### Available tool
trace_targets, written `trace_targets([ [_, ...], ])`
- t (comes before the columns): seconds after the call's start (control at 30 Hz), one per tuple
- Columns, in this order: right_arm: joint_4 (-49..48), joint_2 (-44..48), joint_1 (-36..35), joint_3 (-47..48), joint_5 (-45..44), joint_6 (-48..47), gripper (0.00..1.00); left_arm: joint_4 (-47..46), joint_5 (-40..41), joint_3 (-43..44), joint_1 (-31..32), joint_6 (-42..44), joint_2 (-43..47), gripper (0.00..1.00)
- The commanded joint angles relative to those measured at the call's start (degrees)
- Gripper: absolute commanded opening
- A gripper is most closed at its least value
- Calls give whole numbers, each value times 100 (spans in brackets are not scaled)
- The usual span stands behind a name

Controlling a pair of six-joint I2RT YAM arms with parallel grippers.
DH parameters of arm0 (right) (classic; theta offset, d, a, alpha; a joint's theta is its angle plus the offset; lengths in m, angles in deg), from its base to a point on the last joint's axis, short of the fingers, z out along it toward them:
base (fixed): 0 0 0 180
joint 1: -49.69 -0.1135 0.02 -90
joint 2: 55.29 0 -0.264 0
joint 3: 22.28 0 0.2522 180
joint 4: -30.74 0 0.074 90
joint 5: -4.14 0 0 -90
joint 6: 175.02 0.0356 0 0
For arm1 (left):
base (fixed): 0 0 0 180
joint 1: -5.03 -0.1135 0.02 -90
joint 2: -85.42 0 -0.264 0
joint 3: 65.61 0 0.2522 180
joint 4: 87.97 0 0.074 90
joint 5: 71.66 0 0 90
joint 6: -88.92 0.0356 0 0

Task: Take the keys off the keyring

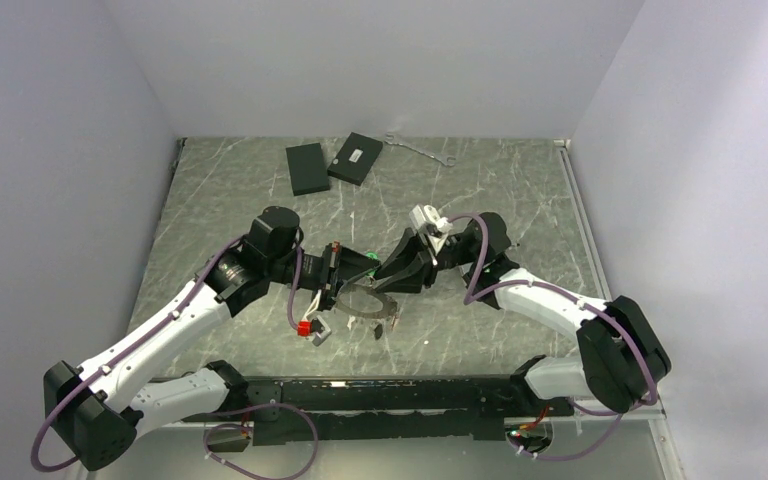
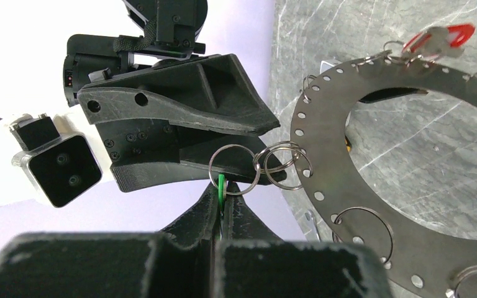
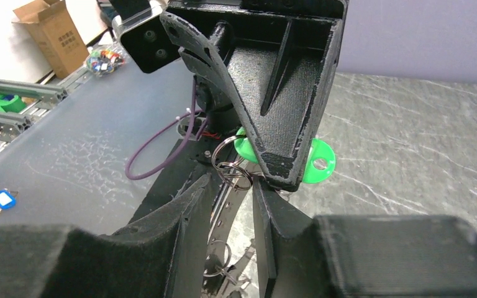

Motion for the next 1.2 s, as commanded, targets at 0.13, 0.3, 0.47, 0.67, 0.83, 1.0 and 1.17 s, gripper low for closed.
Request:
trace_targets([
  [0.13, -124, -43, -134, 85, -30, -294, 37, -120, -384, 74, 22, 256, 24, 0],
  [0.3, -182, -40, -134, 54, -99, -283, 42, 5, -451, 82, 20, 347, 33, 0],
  [0.47, -180, -49, -131, 62, -119, -283, 45, 180, -493, 117, 26, 449, 42, 0],
  [0.67, -255, -64, -134, 59, -168, -204, 62, 282, -568, 137, 26, 563, 43, 0],
  [0.83, -270, -95, -131, 38, -246, -180, 70, 321, -616, 167, 29, 605, 16, 0],
  [1.0, -330, -103, -110, 18, -307, -164, 58, 442, -688, 187, 33, 713, 33, 0],
  [1.17, -767, -102, -18, -67, -502, 141, 45, 477, -677, 207, 28, 694, 45, 0],
])
